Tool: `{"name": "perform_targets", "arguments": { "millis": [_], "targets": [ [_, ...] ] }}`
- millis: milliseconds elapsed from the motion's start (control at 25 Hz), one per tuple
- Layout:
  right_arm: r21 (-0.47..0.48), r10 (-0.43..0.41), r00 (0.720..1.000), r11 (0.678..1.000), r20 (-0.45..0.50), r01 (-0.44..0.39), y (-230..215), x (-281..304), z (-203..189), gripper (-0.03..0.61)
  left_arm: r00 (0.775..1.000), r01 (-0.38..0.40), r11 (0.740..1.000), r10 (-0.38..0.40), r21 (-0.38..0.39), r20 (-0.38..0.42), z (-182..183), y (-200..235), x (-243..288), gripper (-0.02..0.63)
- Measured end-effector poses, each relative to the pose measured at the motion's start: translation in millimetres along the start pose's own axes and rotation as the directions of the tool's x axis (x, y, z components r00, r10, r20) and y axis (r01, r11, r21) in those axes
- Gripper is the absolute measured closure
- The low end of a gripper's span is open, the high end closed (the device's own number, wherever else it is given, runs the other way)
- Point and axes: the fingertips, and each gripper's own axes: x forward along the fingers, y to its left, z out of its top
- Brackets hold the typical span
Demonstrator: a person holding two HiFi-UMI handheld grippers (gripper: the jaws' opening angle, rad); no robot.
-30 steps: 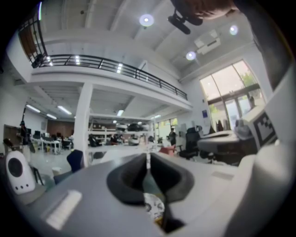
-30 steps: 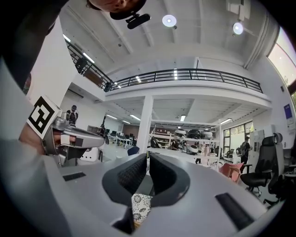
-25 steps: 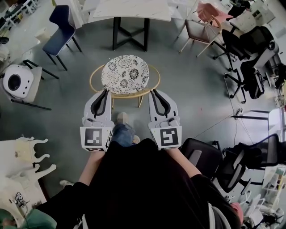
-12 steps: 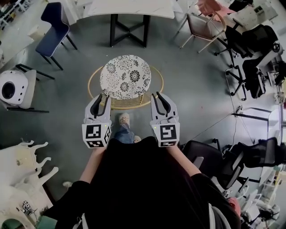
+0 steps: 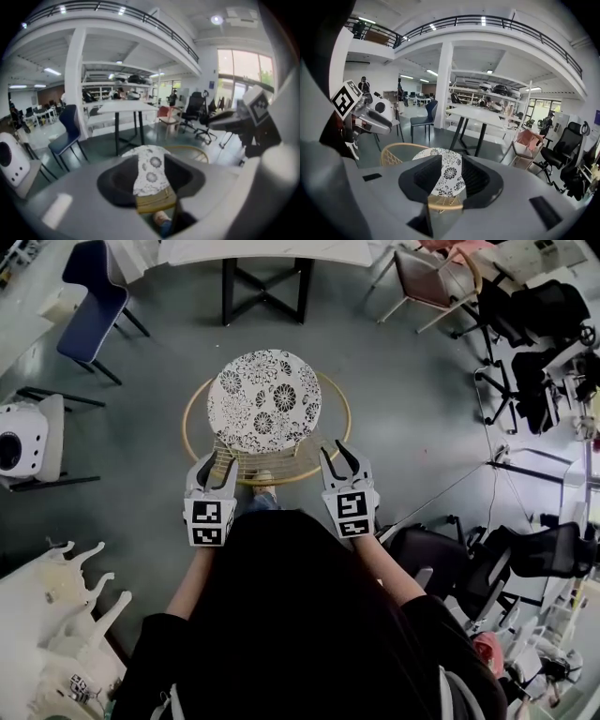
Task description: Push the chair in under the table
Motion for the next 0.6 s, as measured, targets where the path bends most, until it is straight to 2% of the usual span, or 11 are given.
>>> {"name": "perform_targets", "arguments": {
  "millis": [120, 360, 480, 600],
  "targets": [
    [-0.012, 0.046, 0.994, 0.999, -0.098, -0.047, 2.0, 8.3, -34.3, 0.452, 0.994, 0.068, 0.997, -0.064, 0.035, -0.09, -27.6, -2.0, 9.6, 0.418],
    [-0.08, 0.153, 0.957, 0.981, -0.247, -0.178, 8.2, 9.1, -88.2, 0.43, 0.96, 0.161, 0.982, -0.133, 0.098, -0.245, -75.9, -11.0, 10.2, 0.386],
    [-0.152, 0.19, 0.935, 0.958, -0.299, -0.243, 12.2, 11.7, -102.2, 0.422, 0.941, 0.209, 0.963, -0.152, 0.169, -0.302, -92.8, -15.7, 8.8, 0.382],
    [-0.219, 0.223, 0.911, 0.925, -0.347, -0.31, 14.7, 14.0, -117.6, 0.417, 0.92, 0.262, 0.933, -0.166, 0.245, -0.354, -106.7, -21.3, 9.6, 0.38]
  ]
}}
